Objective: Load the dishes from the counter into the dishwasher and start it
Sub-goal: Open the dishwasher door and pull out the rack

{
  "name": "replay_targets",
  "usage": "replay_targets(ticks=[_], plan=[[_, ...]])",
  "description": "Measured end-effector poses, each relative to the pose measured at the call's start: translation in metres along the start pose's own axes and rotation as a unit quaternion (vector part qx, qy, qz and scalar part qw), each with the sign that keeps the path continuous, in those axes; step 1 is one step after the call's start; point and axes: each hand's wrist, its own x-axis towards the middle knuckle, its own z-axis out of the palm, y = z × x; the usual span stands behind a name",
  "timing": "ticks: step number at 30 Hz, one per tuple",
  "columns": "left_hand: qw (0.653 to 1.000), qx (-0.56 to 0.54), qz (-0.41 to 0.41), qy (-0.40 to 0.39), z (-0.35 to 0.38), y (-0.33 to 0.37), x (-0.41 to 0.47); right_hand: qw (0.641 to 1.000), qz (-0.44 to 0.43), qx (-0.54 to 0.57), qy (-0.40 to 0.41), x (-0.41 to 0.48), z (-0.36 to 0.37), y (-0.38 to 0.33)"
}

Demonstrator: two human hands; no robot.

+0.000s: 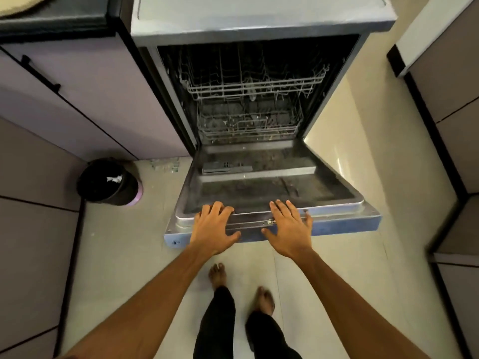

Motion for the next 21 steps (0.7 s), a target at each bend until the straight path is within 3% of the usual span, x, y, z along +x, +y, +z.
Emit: replay_targets(ticks=[11, 21], plan=[[0.980, -0.055, 0.022, -0.191, 0.142, -0.023, -0.033, 0.956, 0.025, -0.015, -0.292, -0.007, 0.127, 0.034], [0.963, 0.003, 0.064, -0.260, 0.312, -0.058, -0.028, 0.930, 0.083, -0.007, -0.359, 0.027, 0.296, 0.059]])
